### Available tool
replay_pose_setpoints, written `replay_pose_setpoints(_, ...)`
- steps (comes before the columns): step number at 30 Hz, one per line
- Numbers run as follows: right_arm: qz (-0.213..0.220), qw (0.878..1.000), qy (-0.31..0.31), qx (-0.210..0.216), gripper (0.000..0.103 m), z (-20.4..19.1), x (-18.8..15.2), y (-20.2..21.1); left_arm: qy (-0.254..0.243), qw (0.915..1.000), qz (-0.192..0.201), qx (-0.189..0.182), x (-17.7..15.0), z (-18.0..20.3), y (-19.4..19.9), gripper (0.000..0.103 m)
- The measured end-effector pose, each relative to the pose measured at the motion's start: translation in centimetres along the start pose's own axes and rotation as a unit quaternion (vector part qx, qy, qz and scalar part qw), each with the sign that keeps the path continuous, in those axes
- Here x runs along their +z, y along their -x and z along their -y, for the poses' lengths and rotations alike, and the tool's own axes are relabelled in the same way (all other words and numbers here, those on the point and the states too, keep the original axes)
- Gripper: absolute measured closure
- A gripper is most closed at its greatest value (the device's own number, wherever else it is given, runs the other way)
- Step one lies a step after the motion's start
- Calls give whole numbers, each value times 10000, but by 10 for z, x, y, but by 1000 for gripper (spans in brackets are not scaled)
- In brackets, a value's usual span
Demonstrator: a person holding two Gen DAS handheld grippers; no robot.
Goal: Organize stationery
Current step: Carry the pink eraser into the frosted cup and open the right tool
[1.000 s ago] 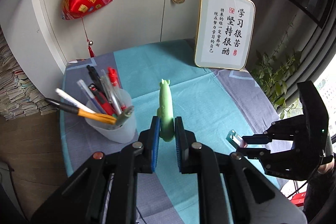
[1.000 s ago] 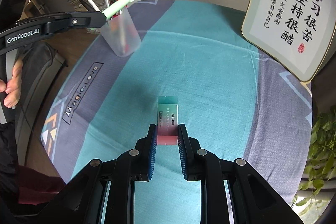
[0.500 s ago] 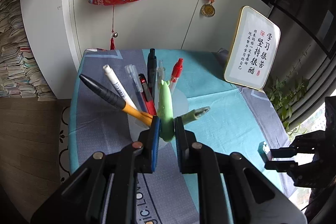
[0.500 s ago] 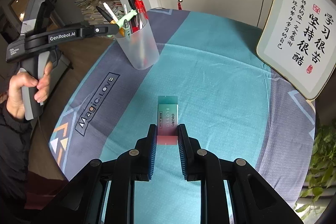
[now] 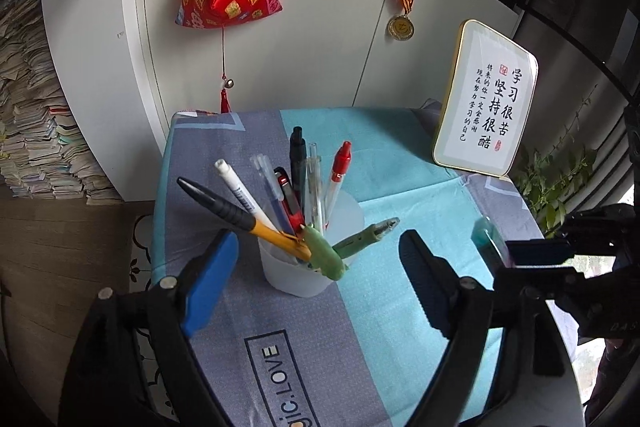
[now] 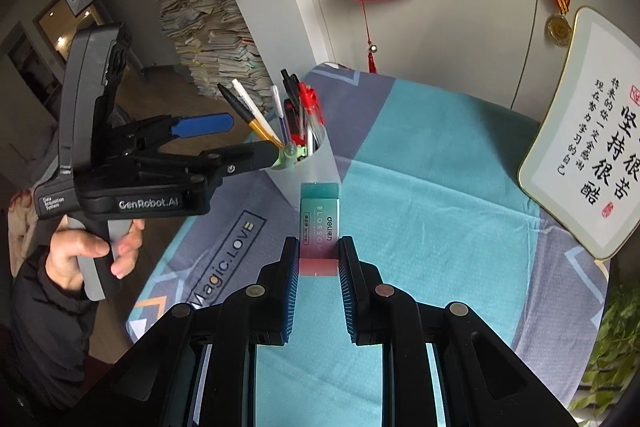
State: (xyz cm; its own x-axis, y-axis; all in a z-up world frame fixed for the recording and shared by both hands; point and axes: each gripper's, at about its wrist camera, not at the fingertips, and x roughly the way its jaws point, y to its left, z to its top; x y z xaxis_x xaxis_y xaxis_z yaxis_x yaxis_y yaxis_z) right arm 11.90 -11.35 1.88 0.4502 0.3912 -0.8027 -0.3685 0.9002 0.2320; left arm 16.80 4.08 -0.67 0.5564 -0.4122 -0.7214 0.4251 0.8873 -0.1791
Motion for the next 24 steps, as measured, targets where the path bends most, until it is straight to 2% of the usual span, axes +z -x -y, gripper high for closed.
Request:
replay_pose_setpoints(4, -22, 9997, 79, 238, 82, -12, 23, -4, 107, 9999, 130, -15, -4, -7, 20, 21)
replay_pose_setpoints(8, -180, 9980, 123, 593, 82, -24, 42, -15, 227, 9989, 385, 136, -9, -17, 43, 20)
replay_pose_setpoints(13, -396, 9971, 44, 644, 82, -28, 54, -32, 216, 9974, 429, 530, -14, -27, 56, 19)
replay_pose_setpoints(20, -560, 9959, -123, 702, 82, -27, 61, -49, 249, 9972, 462, 524, -16, -34, 60, 19)
replay_pose_setpoints(24, -613, 9962, -216, 588, 82, -25, 66, -57, 182, 9968, 456, 624, -18, -32, 61, 19)
